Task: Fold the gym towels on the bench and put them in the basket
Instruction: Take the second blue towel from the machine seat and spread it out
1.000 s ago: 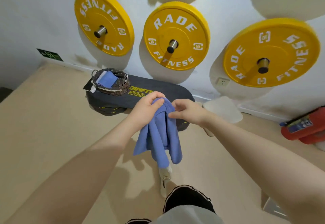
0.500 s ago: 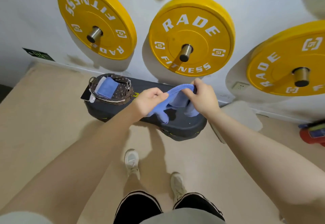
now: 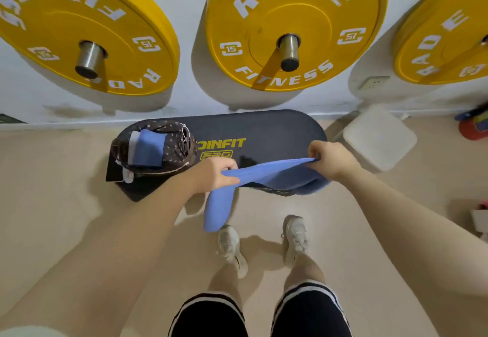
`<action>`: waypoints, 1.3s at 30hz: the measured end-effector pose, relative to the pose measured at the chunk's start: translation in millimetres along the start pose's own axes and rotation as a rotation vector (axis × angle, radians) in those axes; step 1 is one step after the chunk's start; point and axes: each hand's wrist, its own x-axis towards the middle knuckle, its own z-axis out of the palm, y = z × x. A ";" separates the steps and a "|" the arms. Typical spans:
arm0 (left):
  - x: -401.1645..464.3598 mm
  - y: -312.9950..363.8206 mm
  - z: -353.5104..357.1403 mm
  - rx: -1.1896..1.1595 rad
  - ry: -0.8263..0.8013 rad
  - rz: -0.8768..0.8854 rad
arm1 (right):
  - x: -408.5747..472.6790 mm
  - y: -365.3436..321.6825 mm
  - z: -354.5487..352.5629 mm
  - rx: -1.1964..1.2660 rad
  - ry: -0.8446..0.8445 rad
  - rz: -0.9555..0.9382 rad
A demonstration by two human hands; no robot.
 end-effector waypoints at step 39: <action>345.0 -311.8 130.1 0.482 0.931 -0.133 | 393.7 19.7 286.5 -0.129 0.429 -0.440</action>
